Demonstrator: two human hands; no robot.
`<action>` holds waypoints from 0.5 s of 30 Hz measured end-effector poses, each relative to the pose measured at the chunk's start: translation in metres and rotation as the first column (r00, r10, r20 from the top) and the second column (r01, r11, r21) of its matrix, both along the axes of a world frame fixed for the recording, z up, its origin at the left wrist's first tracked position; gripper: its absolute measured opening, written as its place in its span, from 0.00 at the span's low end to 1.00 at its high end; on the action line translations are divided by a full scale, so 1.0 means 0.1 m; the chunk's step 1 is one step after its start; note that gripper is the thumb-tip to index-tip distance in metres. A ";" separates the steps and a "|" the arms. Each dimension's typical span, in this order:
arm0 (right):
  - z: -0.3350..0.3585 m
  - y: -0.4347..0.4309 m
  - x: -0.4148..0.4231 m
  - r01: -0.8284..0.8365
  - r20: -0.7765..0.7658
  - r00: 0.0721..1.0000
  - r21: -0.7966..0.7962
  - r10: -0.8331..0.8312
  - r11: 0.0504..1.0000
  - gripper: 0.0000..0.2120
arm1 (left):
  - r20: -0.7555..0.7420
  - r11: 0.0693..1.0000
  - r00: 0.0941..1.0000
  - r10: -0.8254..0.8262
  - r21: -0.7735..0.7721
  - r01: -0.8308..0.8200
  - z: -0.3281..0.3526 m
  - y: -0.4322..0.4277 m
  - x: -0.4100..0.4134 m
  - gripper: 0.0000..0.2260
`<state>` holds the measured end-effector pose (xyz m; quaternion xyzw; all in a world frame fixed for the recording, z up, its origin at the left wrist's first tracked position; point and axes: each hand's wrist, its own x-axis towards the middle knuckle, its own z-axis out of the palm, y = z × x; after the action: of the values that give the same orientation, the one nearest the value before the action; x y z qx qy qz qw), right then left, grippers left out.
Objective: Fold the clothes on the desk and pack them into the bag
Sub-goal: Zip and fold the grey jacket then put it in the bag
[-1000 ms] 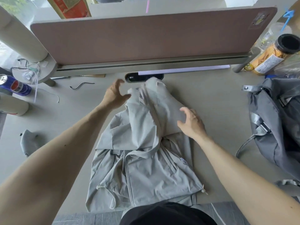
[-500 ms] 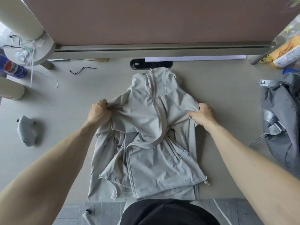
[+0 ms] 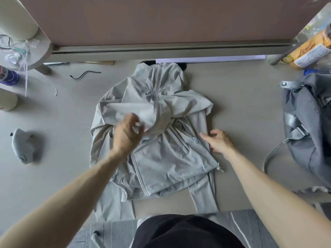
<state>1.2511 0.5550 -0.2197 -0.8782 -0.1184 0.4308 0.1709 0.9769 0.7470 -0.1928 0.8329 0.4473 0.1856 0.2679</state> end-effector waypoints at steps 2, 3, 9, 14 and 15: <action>-0.06 -0.18 -0.09 -0.058 -0.001 0.998 -0.022 0.058 0.998 0.36 | -0.010 0.957 0.959 -0.282 -0.071 0.280 -0.04 -0.62 0.06 0.11; -0.08 -0.24 -0.12 -0.078 -0.003 0.997 -0.025 0.078 0.997 0.34 | -0.048 0.913 0.915 -0.401 -0.101 0.395 -0.09 -0.90 0.09 0.13; -0.15 -0.53 -0.20 0.037 -0.209 0.978 0.064 -0.022 0.997 0.11 | -0.462 0.869 0.746 -0.480 -0.364 0.334 -0.30 -1.43 0.17 0.34; -0.17 -0.62 -0.26 -0.113 -0.180 0.975 0.096 0.129 0.989 0.09 | -0.584 0.897 0.681 -0.441 -0.314 0.311 -0.23 -1.62 0.18 0.09; -0.17 -0.64 -0.25 -0.105 -0.155 0.981 0.100 0.120 0.989 0.09 | -0.574 0.903 0.699 -0.427 -0.312 0.296 -0.23 -1.67 0.15 0.08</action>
<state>1.2262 0.4913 -0.2365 -0.8238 -0.1733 0.5033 0.1950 0.9915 0.5803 -0.2157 0.8872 0.3535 -0.2051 0.2143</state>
